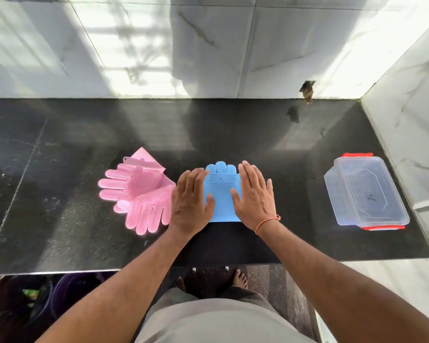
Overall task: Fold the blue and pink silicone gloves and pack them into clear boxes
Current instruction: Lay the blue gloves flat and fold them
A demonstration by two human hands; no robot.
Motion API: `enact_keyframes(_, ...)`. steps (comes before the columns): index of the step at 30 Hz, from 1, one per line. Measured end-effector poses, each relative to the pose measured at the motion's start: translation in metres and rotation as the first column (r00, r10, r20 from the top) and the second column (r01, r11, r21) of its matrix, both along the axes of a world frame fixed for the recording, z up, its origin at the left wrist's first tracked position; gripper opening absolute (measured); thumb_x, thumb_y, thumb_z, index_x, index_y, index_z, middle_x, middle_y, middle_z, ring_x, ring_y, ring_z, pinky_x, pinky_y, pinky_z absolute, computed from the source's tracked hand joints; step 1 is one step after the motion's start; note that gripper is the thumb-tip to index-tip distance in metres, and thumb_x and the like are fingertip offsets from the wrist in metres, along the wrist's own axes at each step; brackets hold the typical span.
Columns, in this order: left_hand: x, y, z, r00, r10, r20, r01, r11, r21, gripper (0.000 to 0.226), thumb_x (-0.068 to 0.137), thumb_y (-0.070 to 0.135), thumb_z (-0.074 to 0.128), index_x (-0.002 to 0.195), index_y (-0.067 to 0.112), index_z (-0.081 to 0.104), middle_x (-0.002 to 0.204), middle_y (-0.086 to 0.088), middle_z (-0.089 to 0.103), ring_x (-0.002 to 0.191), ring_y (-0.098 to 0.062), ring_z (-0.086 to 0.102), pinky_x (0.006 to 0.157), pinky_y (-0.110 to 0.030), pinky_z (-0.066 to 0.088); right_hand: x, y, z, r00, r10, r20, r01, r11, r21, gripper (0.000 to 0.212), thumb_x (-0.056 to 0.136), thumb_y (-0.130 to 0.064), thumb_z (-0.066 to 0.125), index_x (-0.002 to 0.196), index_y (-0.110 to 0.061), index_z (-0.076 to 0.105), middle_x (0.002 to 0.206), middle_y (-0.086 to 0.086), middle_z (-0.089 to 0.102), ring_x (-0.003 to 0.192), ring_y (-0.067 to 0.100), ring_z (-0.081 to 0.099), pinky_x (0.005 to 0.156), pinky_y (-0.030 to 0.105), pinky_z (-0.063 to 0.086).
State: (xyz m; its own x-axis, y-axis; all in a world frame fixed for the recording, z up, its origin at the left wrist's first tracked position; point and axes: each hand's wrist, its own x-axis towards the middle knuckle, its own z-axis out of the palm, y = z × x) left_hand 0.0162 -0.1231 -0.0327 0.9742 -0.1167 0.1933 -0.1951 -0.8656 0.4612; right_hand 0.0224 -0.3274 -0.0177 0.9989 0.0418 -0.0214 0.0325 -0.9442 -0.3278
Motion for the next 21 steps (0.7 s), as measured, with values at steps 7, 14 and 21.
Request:
enact_keyframes(7,0.012,-0.016,-0.022,0.979,-0.206,0.003,0.2,0.952,0.233,0.071,0.105,0.03,0.046,0.173,0.017,0.031,0.182,0.003,0.024,0.169,-0.026,0.02,0.133,-0.061,0.019,-0.003,0.008,-0.026,0.962,0.237,-0.136,-0.255,0.958,-0.131,0.069,0.112,-0.049,0.016,0.172,-0.025,-0.009,0.179,-0.012,-0.02,0.164,0.013,-0.022,0.131,0.067,0.001)
enact_keyframes(14,0.006,-0.011,-0.047,0.986,-0.15,-0.073,0.162,0.961,0.223,0.072,0.109,0.041,0.037,0.176,0.021,0.018,0.184,0.002,0.015,0.17,-0.026,0.014,0.133,-0.059,0.018,-0.003,0.003,-0.048,0.957,0.266,-0.115,-0.278,0.955,-0.107,0.069,0.112,-0.055,0.013,0.171,-0.03,-0.013,0.178,-0.016,-0.021,0.164,0.011,-0.023,0.131,0.062,-0.008)
enact_keyframes(21,0.006,-0.011,-0.044,0.98,-0.15,-0.13,0.175,0.962,0.208,0.072,0.11,0.043,0.031,0.176,0.025,0.011,0.185,0.005,0.007,0.171,-0.024,0.005,0.135,-0.057,0.014,-0.004,0.003,-0.05,0.956,0.268,-0.119,-0.278,0.957,-0.082,0.069,0.112,-0.055,0.012,0.17,-0.031,-0.014,0.177,-0.017,-0.023,0.163,0.011,-0.024,0.131,0.063,-0.008)
